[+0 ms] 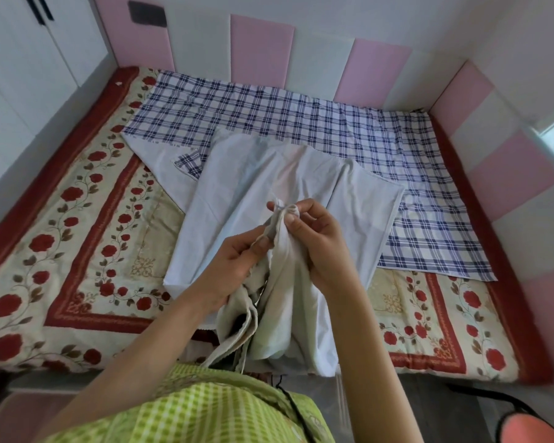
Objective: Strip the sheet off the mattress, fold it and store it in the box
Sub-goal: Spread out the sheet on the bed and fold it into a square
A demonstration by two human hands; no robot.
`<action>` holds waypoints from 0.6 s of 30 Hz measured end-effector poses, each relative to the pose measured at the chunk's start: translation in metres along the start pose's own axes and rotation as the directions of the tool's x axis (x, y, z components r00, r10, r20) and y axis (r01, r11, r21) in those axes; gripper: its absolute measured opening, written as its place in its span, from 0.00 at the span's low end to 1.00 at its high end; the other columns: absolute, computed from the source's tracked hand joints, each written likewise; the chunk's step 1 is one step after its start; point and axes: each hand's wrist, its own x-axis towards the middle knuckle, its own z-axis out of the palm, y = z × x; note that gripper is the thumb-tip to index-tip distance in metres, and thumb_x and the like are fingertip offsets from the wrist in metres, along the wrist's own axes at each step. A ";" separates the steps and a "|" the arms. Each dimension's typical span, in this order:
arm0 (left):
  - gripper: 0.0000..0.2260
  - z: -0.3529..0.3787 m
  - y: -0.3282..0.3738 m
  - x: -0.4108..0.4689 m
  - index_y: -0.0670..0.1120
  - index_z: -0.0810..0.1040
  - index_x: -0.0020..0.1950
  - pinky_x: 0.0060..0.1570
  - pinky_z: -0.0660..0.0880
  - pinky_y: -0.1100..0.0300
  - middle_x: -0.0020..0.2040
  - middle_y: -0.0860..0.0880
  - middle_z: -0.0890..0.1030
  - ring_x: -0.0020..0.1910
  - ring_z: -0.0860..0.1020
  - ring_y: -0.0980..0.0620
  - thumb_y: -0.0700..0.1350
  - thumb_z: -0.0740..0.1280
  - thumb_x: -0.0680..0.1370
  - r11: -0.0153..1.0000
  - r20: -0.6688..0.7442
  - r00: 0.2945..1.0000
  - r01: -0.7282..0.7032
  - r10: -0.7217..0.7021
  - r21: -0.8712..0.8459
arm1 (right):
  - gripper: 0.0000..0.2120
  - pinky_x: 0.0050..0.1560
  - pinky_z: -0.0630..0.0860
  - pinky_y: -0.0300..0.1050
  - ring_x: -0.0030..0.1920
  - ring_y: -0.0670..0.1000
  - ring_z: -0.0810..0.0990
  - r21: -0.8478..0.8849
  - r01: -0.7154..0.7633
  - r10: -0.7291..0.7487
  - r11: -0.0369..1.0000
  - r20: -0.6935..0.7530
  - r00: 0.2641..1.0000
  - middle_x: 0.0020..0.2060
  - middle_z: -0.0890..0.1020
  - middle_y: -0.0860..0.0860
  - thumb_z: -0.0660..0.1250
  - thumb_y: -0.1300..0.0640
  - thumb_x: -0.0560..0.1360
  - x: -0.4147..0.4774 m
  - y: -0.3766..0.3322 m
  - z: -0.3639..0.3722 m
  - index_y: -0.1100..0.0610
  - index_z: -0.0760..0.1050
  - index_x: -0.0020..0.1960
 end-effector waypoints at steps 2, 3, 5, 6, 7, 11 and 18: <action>0.17 -0.002 -0.001 0.001 0.50 0.81 0.58 0.56 0.70 0.37 0.50 0.39 0.81 0.50 0.75 0.41 0.58 0.67 0.75 1.000 0.021 1.000 0.014 -0.015 0.023 | 0.06 0.40 0.80 0.47 0.37 0.55 0.82 -0.029 -0.005 0.006 1.000 0.053 0.999 0.42 0.80 0.64 0.65 0.65 0.75 0.000 -0.004 -0.001 0.58 0.74 0.39; 0.17 -0.003 -0.003 0.002 0.48 0.81 0.58 0.54 0.70 0.36 0.50 0.35 0.79 0.49 0.74 0.40 0.57 0.66 0.75 0.999 0.023 1.000 0.020 -0.021 0.028 | 0.06 0.38 0.80 0.46 0.36 0.55 0.82 -0.036 -0.010 0.012 0.999 0.062 0.998 0.39 0.81 0.61 0.65 0.66 0.75 0.000 -0.005 0.000 0.59 0.73 0.40; 0.16 -0.004 -0.004 0.003 0.46 0.80 0.59 0.54 0.69 0.37 0.51 0.31 0.77 0.50 0.73 0.40 0.54 0.65 0.77 0.999 0.012 1.000 0.025 -0.026 0.036 | 0.06 0.36 0.79 0.44 0.34 0.54 0.82 -0.015 -0.018 0.019 1.000 0.066 0.998 0.34 0.81 0.58 0.61 0.68 0.77 0.000 -0.005 0.001 0.62 0.69 0.42; 0.14 -0.004 -0.003 0.003 0.45 0.80 0.58 0.57 0.70 0.38 0.53 0.32 0.78 0.51 0.75 0.41 0.51 0.63 0.78 0.999 0.007 1.000 0.021 -0.021 0.031 | 0.06 0.36 0.79 0.44 0.33 0.54 0.82 -0.002 -0.019 0.019 1.000 0.063 0.998 0.33 0.81 0.58 0.59 0.69 0.77 0.000 -0.004 0.001 0.62 0.68 0.43; 0.13 -0.003 -0.003 0.002 0.44 0.80 0.58 0.59 0.71 0.41 0.53 0.35 0.79 0.53 0.76 0.43 0.47 0.62 0.79 1.000 0.002 1.000 0.015 -0.015 0.027 | 0.05 0.36 0.79 0.44 0.33 0.54 0.82 0.009 -0.013 0.013 1.000 0.056 0.998 0.33 0.81 0.57 0.59 0.70 0.77 0.001 -0.003 0.001 0.62 0.68 0.44; 0.12 0.000 -0.003 0.000 0.48 0.81 0.56 0.59 0.74 0.56 0.55 0.41 0.81 0.57 0.78 0.48 0.45 0.61 0.79 0.997 -0.006 0.999 -0.040 0.040 0.071 | 0.10 0.43 0.80 0.44 0.38 0.50 0.82 -0.085 -0.028 0.026 0.996 -0.032 0.999 0.39 0.82 0.52 0.65 0.64 0.75 0.004 0.001 0.001 0.59 0.75 0.56; 0.17 0.005 -0.001 -0.002 0.58 0.80 0.52 0.36 0.72 0.71 0.36 0.55 0.79 0.34 0.76 0.62 0.66 0.62 0.73 0.980 -0.052 0.995 -0.080 0.091 0.183 | 0.05 0.55 0.76 0.59 0.46 0.52 0.79 -0.365 0.015 -0.089 0.931 -0.187 0.978 0.41 0.82 0.51 0.69 0.54 0.72 0.004 0.009 0.009 0.54 0.80 0.46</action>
